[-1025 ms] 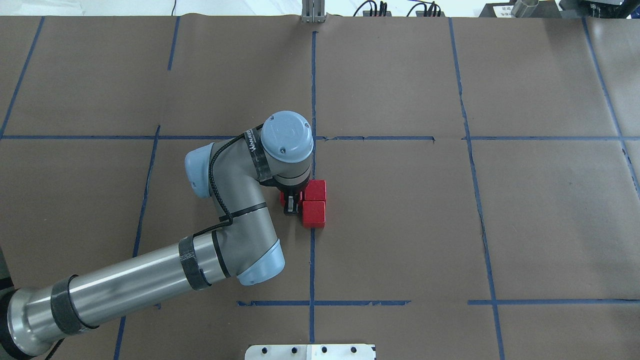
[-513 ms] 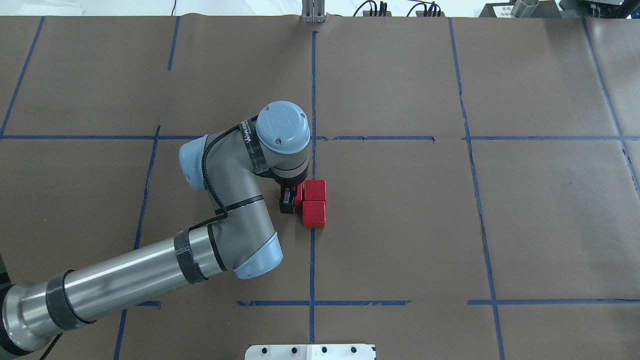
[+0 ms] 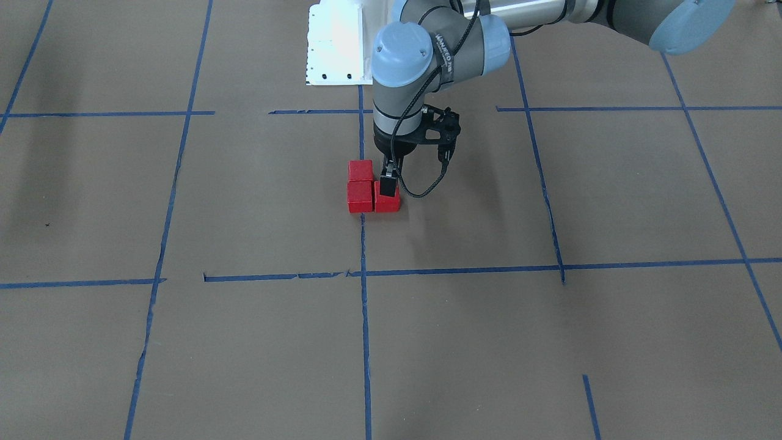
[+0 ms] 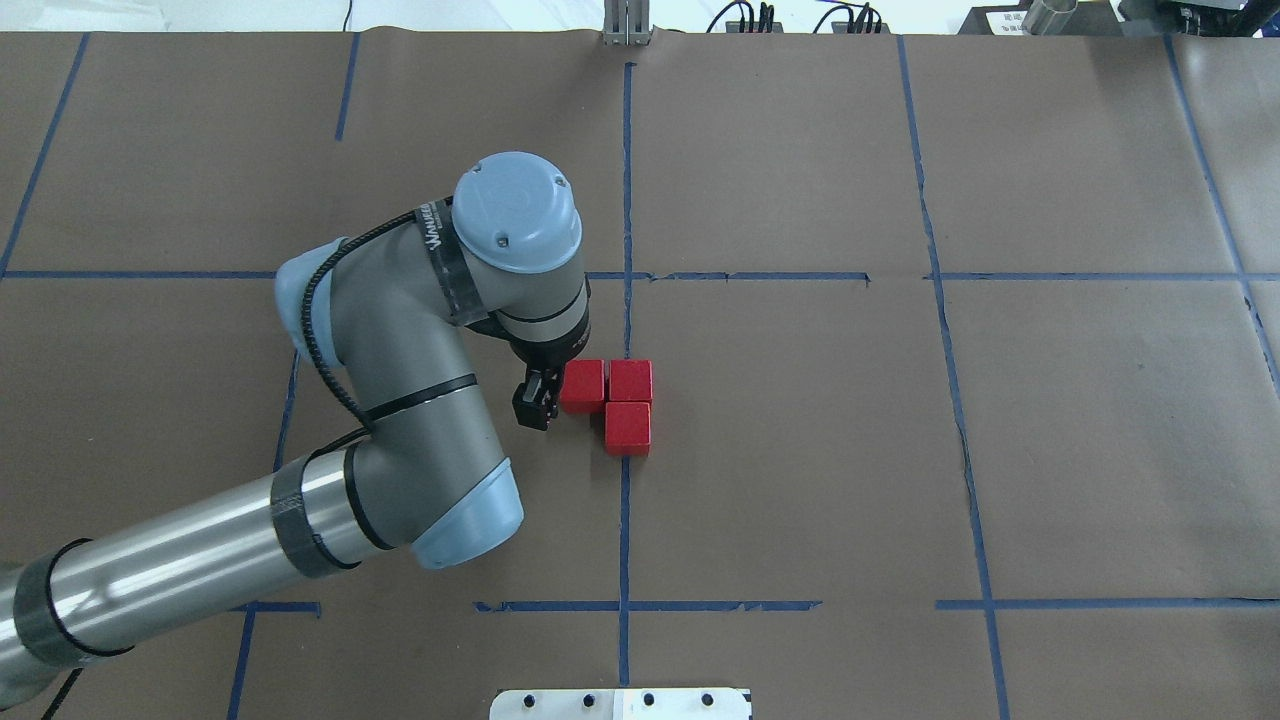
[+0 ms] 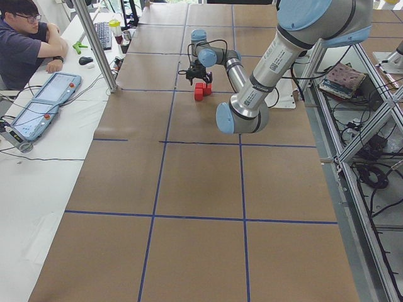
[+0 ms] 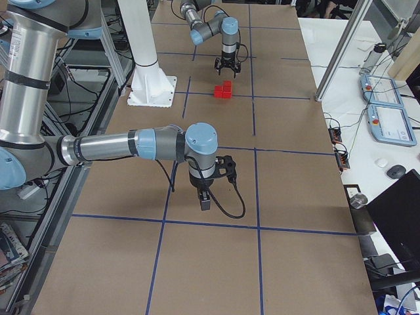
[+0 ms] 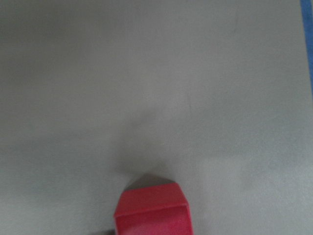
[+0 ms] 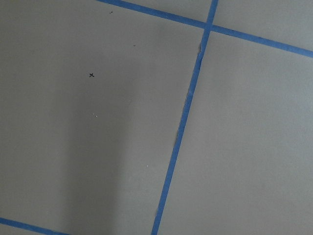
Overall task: Form red blocks into L shape at center
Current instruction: 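Open the left gripper and withdraw the left arm from the table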
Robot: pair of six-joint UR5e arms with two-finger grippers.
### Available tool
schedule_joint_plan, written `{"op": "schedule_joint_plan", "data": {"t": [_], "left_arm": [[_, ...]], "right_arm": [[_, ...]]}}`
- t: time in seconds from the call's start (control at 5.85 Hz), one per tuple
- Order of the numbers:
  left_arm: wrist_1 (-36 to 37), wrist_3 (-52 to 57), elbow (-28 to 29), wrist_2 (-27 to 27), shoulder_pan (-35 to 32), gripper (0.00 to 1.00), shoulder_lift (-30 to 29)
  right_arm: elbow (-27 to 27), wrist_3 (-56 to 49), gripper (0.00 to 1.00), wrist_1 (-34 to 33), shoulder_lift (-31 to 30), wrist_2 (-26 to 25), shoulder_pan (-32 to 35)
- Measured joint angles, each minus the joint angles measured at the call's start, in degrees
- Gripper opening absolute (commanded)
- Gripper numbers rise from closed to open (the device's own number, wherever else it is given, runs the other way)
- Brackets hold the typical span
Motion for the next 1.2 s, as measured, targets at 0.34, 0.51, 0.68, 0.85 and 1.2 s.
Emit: {"op": "schedule_joint_plan", "data": {"t": [0.34, 0.51, 0.68, 0.85, 1.2], "left_arm": [[1.6, 20.7, -14.4, -0.5, -2.0, 1.0, 9.9], [1.7, 33.6, -18.5, -0.6, -3.6, 1.0, 14.2], [1.8, 46.4, -20.7, -1.5, -5.9, 1.0, 18.3], [1.6, 61.0, -21.9, -3.6, -9.6, 1.0, 23.1], [1.5, 89.4, -22.3, -7.8, -18.2, 1.0, 31.5]], "right_arm": [[0.2, 0.1, 0.99, 0.0, -0.4, 0.1, 0.3], [0.1, 0.2, 1.0, -0.1, -0.6, 0.1, 0.6], [0.0, 0.2, 1.0, -0.3, -0.7, 0.0, 0.9], [0.0, 0.9, 1.0, -0.4, -0.7, 0.0, 1.0], [0.0, 3.1, 1.0, -0.2, -0.7, 0.1, 1.1]]}}
